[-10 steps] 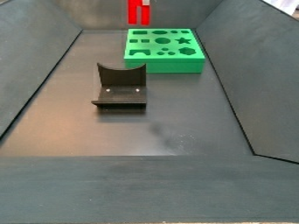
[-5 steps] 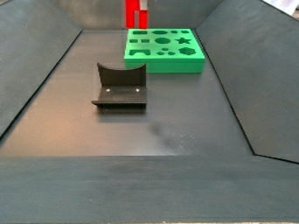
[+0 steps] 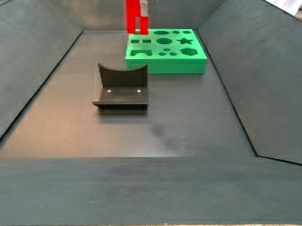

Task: Pick up the double-square object. Move up. Rotate the double-square object. Place the double-square object on the fixture. Regrasp the double-square object. Move to above the board. Insert the double-square object.
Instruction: Insert the double-square object.

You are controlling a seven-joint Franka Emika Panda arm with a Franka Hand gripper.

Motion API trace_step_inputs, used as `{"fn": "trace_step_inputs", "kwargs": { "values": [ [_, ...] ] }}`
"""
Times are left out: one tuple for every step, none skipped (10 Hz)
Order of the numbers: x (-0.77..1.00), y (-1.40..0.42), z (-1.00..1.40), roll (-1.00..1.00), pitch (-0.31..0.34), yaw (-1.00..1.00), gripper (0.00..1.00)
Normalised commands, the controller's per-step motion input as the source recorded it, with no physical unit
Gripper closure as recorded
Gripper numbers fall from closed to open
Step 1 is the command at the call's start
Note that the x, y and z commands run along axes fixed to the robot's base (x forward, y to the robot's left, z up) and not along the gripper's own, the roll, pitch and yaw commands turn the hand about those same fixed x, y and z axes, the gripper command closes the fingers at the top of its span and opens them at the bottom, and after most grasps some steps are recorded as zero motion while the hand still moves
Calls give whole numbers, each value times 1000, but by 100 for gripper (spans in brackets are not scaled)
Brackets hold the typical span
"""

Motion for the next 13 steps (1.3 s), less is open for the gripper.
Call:
{"fn": "trace_step_inputs", "kwargs": {
  "values": [
    [-251, -83, -420, 0, -57, 283, 100],
    [-86, 0, -26, -41, -46, 9, 100],
    [0, -11, -60, 0, 0, 0, 100],
    [0, -69, -306, 0, -37, 183, 100],
    [0, -120, -386, 0, -53, 309, 100],
    [0, -100, -386, 0, -44, 383, 100],
    [0, -20, -337, 0, -46, 374, 100],
    [0, 0, -394, 10, -27, 437, 100],
    [183, 0, -409, 0, 0, 369, 100],
    [317, 0, -391, 0, 3, 214, 100],
    [394, 0, -346, 10, 26, 60, 100],
    [363, 0, -311, 36, 36, 0, 100],
    [254, 0, -323, 40, 11, 0, 100]
  ]
}}
